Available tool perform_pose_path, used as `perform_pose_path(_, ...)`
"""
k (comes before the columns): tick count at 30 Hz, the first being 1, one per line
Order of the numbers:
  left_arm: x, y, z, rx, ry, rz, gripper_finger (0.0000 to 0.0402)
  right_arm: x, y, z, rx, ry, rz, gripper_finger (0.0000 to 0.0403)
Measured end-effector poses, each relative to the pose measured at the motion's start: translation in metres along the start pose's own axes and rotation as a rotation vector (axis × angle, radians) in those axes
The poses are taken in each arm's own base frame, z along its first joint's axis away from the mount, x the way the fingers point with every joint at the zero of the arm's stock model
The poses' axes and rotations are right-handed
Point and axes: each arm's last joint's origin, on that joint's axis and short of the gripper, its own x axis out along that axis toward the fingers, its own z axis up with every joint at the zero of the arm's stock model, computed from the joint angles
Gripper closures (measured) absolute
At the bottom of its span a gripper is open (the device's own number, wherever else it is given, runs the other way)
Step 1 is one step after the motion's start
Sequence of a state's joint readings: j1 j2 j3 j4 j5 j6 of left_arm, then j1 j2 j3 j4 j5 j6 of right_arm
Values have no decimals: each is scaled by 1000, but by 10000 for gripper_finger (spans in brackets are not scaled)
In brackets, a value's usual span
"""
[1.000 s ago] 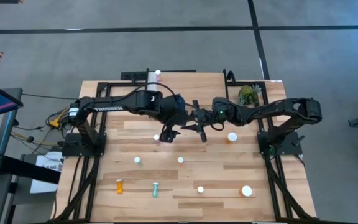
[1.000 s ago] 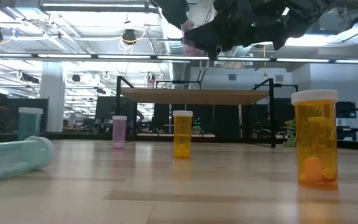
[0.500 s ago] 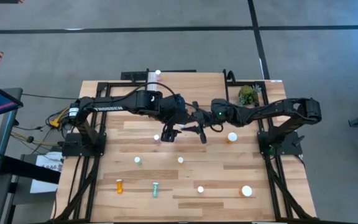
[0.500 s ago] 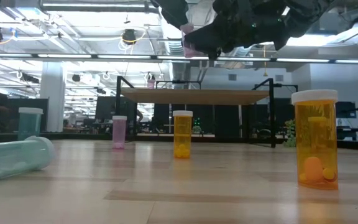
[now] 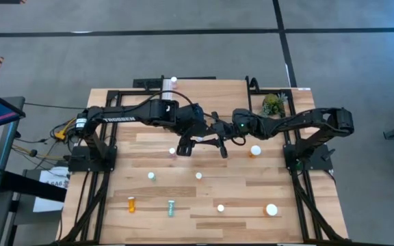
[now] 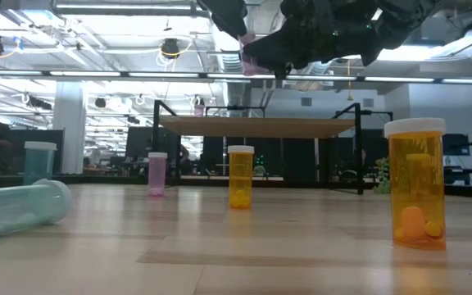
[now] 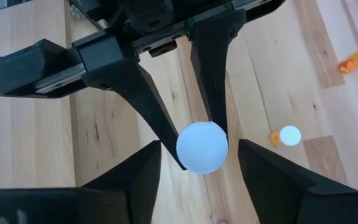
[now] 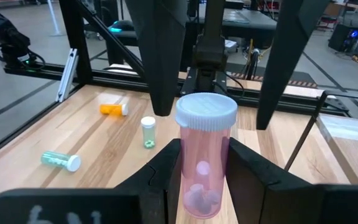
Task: Pick and place medicine bottles onto shelf by color
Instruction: Put the right pink pill bottle on the shelf aligned with the other pink pill bottle
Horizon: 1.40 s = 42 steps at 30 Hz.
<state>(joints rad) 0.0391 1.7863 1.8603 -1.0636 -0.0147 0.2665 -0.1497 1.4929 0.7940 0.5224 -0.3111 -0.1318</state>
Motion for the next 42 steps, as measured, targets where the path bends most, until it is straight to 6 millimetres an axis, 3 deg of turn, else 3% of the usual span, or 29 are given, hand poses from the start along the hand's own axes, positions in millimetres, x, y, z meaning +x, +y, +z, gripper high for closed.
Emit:
perform_pose_path(26, 0, 0, 1, 11, -8, -6, 293, 0, 0, 0, 2, 0, 0, 274)
perform_pose_path(42, 0, 0, 1, 18, -7, -4, 297, 0, 0, 0, 1, 0, 0, 274)
